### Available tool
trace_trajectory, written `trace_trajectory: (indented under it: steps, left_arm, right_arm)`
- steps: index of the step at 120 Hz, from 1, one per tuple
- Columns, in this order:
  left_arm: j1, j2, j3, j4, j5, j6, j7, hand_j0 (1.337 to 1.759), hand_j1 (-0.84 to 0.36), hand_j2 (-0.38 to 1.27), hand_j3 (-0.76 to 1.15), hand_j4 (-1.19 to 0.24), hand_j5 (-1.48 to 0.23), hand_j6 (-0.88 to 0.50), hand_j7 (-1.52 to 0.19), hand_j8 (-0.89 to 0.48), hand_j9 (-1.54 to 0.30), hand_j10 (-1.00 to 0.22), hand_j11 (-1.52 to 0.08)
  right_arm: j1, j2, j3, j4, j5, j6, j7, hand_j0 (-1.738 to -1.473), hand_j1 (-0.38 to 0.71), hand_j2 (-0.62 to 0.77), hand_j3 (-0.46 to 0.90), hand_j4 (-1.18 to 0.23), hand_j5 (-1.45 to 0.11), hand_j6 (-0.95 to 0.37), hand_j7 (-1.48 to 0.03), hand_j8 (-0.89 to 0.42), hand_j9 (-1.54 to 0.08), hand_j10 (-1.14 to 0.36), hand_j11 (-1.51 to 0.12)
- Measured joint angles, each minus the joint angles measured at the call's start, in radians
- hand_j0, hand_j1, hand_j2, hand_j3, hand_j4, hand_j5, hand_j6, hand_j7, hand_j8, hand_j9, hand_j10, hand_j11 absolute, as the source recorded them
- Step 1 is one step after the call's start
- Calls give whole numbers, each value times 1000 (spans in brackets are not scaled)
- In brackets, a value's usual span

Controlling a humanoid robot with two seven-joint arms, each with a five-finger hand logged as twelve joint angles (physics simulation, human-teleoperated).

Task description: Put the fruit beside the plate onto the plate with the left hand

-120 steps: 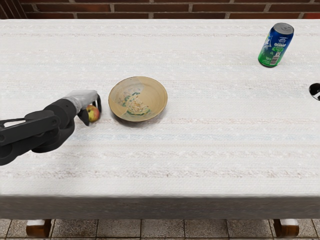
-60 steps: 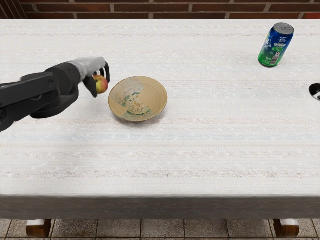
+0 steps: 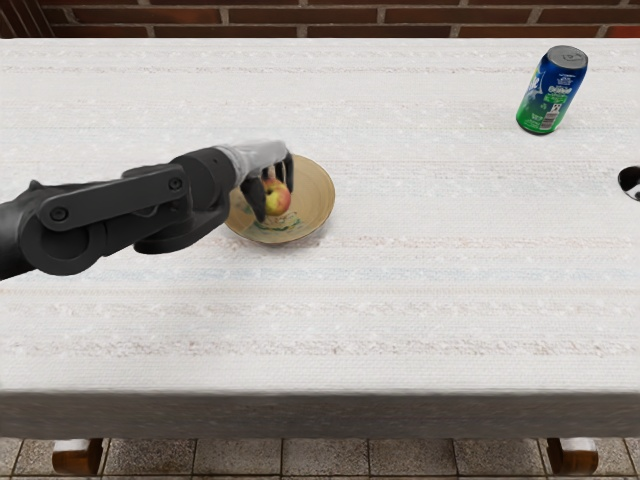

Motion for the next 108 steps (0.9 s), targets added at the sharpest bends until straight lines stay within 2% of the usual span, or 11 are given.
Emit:
trace_trajectory:
  steps: [16, 30, 46, 53, 58, 65, 73, 84, 89, 99, 108]
  left_arm:
    - [2, 8, 2, 15, 2, 0, 0, 1655, -288, 379, 0, -624, -945, -456, -899, -553, -917, -680, -921]
    - [2, 15, -8, 18, -1, 4, 0, 1656, -50, 226, 0, -387, -579, -293, -553, -348, -563, -419, -565]
    - [2, 19, -14, 15, -6, 6, 0, 1657, 110, 124, 0, -229, -336, -181, -323, -209, -328, -245, -329]
    - [3, 114, -49, -29, -43, 8, 0, 1657, 161, 95, 0, -180, -262, -144, -252, -165, -256, -193, -257]
    - [3, 195, -83, -86, -108, 7, 0, 1658, 190, 79, 0, -153, -220, -123, -212, -141, -215, -162, -216]
    - [4, 226, -127, -152, -215, -18, 0, 1658, 223, 61, 0, -121, -174, -100, -167, -113, -170, -129, -170]
    - [8, 317, -178, -197, -419, -123, 0, 1658, 250, 46, 0, -95, -134, -80, -129, -89, -131, -100, -131]
    - [13, 484, -248, -227, -707, -353, 0, 1658, 277, 31, 0, -69, -96, -60, -93, -65, -94, -72, -94]
    - [46, 526, -283, -234, -828, -423, 0, 1658, 286, 27, 0, -61, -83, -53, -81, -58, -82, -63, -82]
    - [84, 638, -346, -242, -1013, -502, 0, 1658, 298, 19, 0, -49, -65, -44, -63, -47, -64, -50, -64]
    - [86, 680, -377, -245, -1116, -535, 0, 1658, 306, 15, 0, -41, -54, -38, -53, -40, -53, -42, -53]
  right_arm:
    - [0, 0, 0, 0, 0, 0, 0, -1658, -349, 0, 0, 0, 0, 0, 0, 0, 0, 0, 0]
    - [0, 0, 0, 0, 0, 0, 0, -1658, -349, 0, 0, 0, 0, 0, 0, 0, 0, 0, 0]
    - [0, 0, 0, 0, 0, 0, 0, -1658, -349, 0, 0, 0, 0, 0, 0, 0, 0, 0, 0]
    - [0, 0, 0, 0, 0, 0, 0, -1658, -349, 0, 0, 0, 0, 0, 0, 0, 0, 0, 0]
    - [0, 0, 0, 0, 0, 0, 0, -1658, -349, 0, 0, 0, 0, 0, 0, 0, 0, 0, 0]
    - [0, 0, 0, 0, 0, 0, 0, -1658, -349, 0, 0, 0, 0, 0, 0, 0, 0, 0, 0]
    - [0, 0, 0, 0, 0, 0, 0, -1658, -349, 0, 0, 0, 0, -1, 0, 0, 0, 0, 0]
    - [0, 0, 0, 0, 0, 0, 0, -1658, -349, 0, 0, 0, 0, 0, 0, 0, 0, 0, 0]
    - [0, 0, 0, 0, 0, 0, 0, -1658, -349, 0, 0, 0, 0, 0, 0, 0, 0, 0, 0]
    - [0, 0, 0, 0, 0, 0, 0, -1658, -349, 0, 0, 0, 0, 0, 0, 0, 0, 0, 0]
    - [0, 0, 0, 0, 0, 0, 0, -1658, -349, 0, 0, 0, 0, 0, 0, 0, 0, 0, 0]
